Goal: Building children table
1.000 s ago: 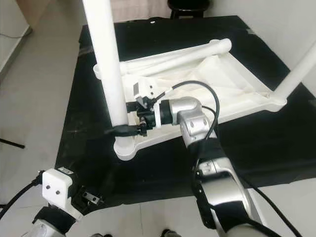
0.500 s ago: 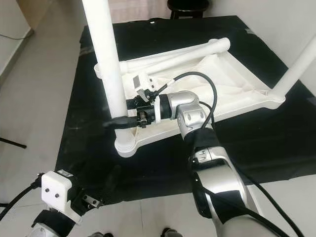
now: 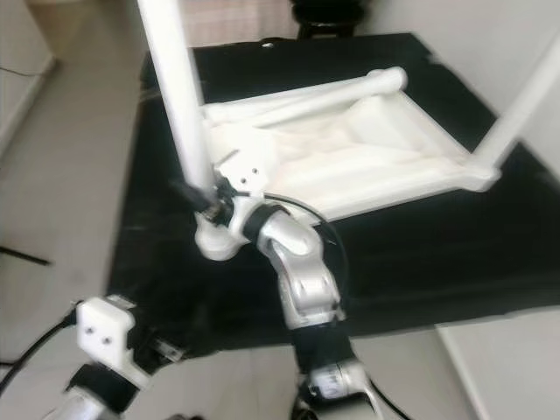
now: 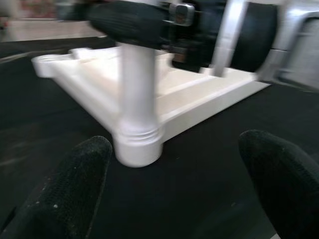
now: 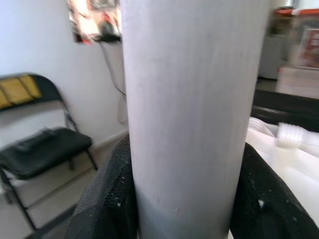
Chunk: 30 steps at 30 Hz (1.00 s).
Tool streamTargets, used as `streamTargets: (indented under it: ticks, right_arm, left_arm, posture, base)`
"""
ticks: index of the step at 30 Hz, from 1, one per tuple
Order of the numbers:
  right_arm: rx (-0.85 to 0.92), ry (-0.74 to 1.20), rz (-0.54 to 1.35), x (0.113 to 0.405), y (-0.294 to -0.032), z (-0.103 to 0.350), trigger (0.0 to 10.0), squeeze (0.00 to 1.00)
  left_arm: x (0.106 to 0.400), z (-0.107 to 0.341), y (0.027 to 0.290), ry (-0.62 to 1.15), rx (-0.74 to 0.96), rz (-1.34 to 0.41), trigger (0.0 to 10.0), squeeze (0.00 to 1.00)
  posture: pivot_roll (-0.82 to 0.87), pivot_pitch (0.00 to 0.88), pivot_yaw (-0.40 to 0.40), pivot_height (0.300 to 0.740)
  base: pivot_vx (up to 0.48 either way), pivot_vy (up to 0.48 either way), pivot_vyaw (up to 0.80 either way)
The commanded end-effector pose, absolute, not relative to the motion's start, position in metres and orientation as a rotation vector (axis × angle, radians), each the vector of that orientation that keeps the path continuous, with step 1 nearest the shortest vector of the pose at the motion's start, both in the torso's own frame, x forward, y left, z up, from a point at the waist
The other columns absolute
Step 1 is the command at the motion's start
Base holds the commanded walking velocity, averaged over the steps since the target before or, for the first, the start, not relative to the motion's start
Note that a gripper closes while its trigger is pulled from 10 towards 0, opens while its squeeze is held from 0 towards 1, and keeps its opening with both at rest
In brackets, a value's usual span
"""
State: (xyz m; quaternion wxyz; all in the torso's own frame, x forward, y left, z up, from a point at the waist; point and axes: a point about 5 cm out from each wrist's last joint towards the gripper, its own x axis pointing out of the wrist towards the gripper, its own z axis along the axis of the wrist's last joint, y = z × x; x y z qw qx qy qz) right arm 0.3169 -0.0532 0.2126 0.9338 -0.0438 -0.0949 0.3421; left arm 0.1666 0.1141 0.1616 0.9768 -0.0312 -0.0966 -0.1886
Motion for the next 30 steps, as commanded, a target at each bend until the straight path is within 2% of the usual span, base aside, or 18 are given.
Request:
streamTargets:
  ticks: [1,7,8,9,10,12,13,14,15,16,17,20,23,26,27,28,29,30]
  right_arm:
    - [-0.067,-0.036,0.696,0.313,-0.048,0.179,0.0,0.0]
    - [-0.059,-0.053,0.759,0.319,-0.036,0.186,0.0,0.0]
    - [-0.064,-0.057,0.772,0.318,-0.035,0.188,1.8,0.0]
    - [-0.064,-0.057,0.772,0.318,-0.035,0.188,1.8,0.0]
    - [-0.069,-0.057,0.757,0.316,-0.034,0.19,10.0,0.0]
    - [-0.068,-0.066,0.747,0.315,-0.034,0.193,10.0,0.0]
    - [-0.058,-0.088,0.816,0.311,-0.03,0.199,10.0,0.82]
    - [-0.05,-0.103,0.869,0.309,-0.027,0.202,10.0,0.82]
    - [-0.039,-0.137,0.997,0.306,-0.024,0.21,10.0,1.0]
    - [-0.039,-0.137,0.997,0.306,-0.024,0.21,10.0,1.0]
    - [-0.029,-0.183,1.162,0.305,-0.025,0.221,10.0,1.0]
    - [-0.024,-0.19,1.204,0.306,-0.026,0.224,10.0,1.0]
    - [-0.122,-0.289,1.324,0.32,-0.032,0.244,10.0,0.99]
    - [-0.122,-0.289,1.324,0.32,-0.032,0.244,10.0,0.99]
    - [-0.155,-0.299,1.386,0.324,-0.034,0.251,10.0,0.08]
    - [-0.155,-0.299,1.386,0.324,-0.034,0.251,10.0,0.08]
    - [-0.198,-0.274,1.489,0.329,-0.038,0.258,10.0,0.0]
    - [-0.226,-0.252,1.56,0.332,-0.042,0.264,10.0,0.0]
  left_arm:
    - [0.166,0.153,0.117,-0.152,-0.057,-0.375,10.0,0.0]
    - [0.167,0.153,0.118,-0.153,-0.049,-0.372,10.0,0.0]
    - [0.168,0.153,0.119,-0.155,-0.047,-0.367,10.0,0.0]
    - [0.168,0.153,0.119,-0.155,-0.047,-0.367,10.0,0.0]
    - [0.168,0.153,0.119,-0.156,-0.046,-0.363,10.0,0.0]
    - [0.168,0.153,0.119,-0.156,-0.045,-0.361,10.0,0.0]
    - [0.168,0.153,0.119,-0.155,-0.045,-0.362,10.0,0.0]
    - [0.168,0.153,0.119,-0.155,-0.045,-0.363,10.0,0.0]
    - [0.169,0.152,0.119,-0.154,-0.045,-0.365,10.0,0.0]
    - [0.169,0.152,0.119,-0.154,-0.045,-0.365,10.0,0.0]
    - [0.169,0.152,0.118,-0.153,-0.046,-0.367,10.0,0.0]
    - [0.169,0.152,0.118,-0.153,-0.046,-0.368,10.0,0.0]
    - [0.168,0.153,0.118,-0.154,-0.049,-0.367,10.0,0.0]
    - [0.168,0.153,0.118,-0.154,-0.049,-0.367,10.0,0.0]
    - [0.168,0.152,0.118,-0.153,-0.05,-0.368,10.0,0.0]
    - [0.168,0.152,0.118,-0.153,-0.05,-0.368,10.0,0.0]
    - [0.167,0.153,0.117,-0.151,-0.051,-0.369,10.0,0.0]
    - [0.166,0.153,0.116,-0.15,-0.051,-0.37,10.0,0.0]
  posture:
    - [0.04,0.197,0.003,0.74]
    - [0.05,0.191,-0.001,0.74]
    - [0.05,0.19,-0.001,0.74]
    - [0.05,0.19,-0.001,0.74]
    - [0.05,0.19,-0.001,0.74]
    - [0.05,0.186,0.0,0.74]
    - [0.05,0.185,0.002,0.74]
    - [0.05,0.185,0.002,0.74]
    - [0.06,0.182,0.004,0.74]
    - [0.06,0.182,0.004,0.74]
    - [0.06,0.181,0.004,0.74]
    - [0.06,0.181,0.004,0.74]
    - [0.07,0.186,0.018,0.74]
    - [0.07,0.186,0.018,0.74]
    - [0.08,0.186,0.018,0.74]
    - [0.08,0.186,0.018,0.74]
    - [0.09,0.193,0.011,0.74]
    - [0.09,0.193,0.011,0.74]
  base:
    - [0.0,0.0,0.0]
    - [0.0,0.0,0.0]
    - [0.0,0.0,0.0]
    - [0.0,0.0,0.0]
    - [0.0,0.0,0.0]
    - [0.0,0.0,0.0]
    - [0.0,0.0,0.0]
    - [0.0,0.0,0.0]
    - [0.0,0.0,0.0]
    - [0.0,0.0,0.0]
    - [0.0,0.0,0.0]
    - [0.0,0.0,0.0]
    - [0.0,0.0,0.0]
    - [0.0,0.0,0.0]
    - [0.0,0.0,0.0]
    - [0.0,0.0,0.0]
    - [0.0,0.0,0.0]
    - [0.0,0.0,0.0]
